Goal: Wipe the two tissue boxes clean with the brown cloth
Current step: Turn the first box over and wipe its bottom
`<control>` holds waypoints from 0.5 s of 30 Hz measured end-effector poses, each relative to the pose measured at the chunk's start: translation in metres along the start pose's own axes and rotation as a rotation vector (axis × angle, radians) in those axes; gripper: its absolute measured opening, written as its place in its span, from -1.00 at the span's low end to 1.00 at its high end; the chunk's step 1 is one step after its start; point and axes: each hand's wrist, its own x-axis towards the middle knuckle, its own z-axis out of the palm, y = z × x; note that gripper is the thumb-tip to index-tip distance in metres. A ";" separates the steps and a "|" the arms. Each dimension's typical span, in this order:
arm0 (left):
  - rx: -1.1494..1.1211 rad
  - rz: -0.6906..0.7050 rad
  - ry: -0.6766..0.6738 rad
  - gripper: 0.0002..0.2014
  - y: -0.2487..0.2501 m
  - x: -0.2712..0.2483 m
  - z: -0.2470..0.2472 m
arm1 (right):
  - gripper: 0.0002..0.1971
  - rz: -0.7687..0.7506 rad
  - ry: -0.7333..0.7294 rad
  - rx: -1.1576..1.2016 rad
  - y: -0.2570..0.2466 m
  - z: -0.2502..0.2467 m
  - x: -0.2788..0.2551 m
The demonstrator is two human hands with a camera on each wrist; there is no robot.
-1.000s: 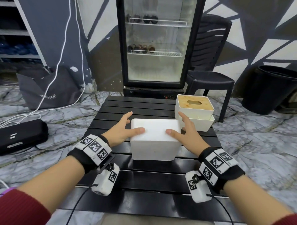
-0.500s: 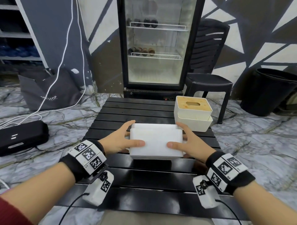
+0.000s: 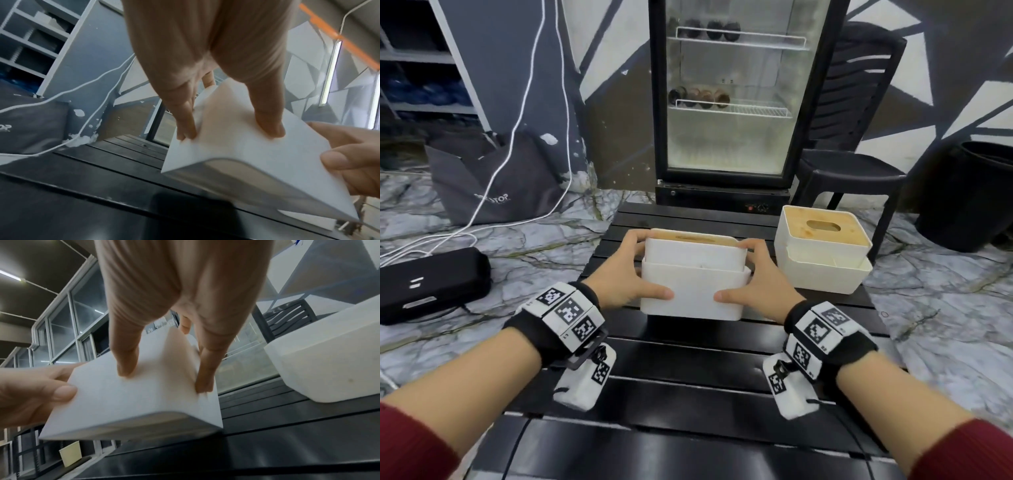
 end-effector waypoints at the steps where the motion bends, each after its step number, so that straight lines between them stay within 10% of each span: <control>1: 0.007 -0.010 0.008 -0.18 -0.006 0.007 -0.005 | -0.23 -0.004 0.005 -0.007 0.002 0.006 0.009; 15: 0.211 -0.110 0.110 0.01 -0.074 0.071 -0.065 | -0.47 -0.053 0.016 0.010 0.004 0.078 0.104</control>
